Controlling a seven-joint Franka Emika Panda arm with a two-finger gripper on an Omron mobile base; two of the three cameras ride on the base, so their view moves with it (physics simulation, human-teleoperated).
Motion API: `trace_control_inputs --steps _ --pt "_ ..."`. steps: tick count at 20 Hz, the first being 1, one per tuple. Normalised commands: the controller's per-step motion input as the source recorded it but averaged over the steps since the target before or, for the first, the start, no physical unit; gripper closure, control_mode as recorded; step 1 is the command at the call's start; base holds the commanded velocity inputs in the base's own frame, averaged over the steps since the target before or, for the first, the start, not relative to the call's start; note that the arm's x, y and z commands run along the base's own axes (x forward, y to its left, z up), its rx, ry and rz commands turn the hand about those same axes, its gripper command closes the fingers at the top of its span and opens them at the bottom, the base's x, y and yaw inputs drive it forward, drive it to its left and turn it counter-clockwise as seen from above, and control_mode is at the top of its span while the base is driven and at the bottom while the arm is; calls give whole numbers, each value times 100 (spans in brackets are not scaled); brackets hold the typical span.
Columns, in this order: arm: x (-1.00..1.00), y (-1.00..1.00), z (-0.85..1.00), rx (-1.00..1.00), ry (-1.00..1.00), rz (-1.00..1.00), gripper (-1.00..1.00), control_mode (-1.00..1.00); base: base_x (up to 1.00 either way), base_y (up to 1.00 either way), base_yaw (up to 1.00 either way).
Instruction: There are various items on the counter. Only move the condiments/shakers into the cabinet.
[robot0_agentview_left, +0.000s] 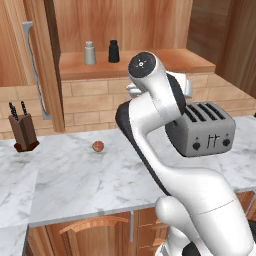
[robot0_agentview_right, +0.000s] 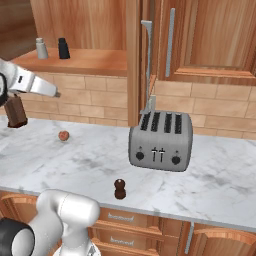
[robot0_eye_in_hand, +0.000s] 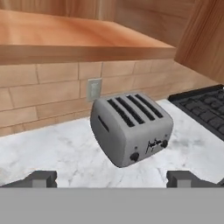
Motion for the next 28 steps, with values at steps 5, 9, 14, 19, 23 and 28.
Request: trace_control_inputs --steps 5,9,14,19,23,28 --pt "39 -26 -46 1 7 -45 -100 -100 0 0 0" --pt "31 -36 -44 6 2 -50 -100 -100 0 0 0" --pt "12 -37 -51 8 1 -51 -100 -100 0 0 0" --pt "0 -22 -58 3 0 -48 -100 -100 0 0 0" --pt "0 -12 -60 0 -4 -45 -100 -100 0 0 0" --pt "0 -21 -64 -12 -2 -28 -100 -100 0 0 0"
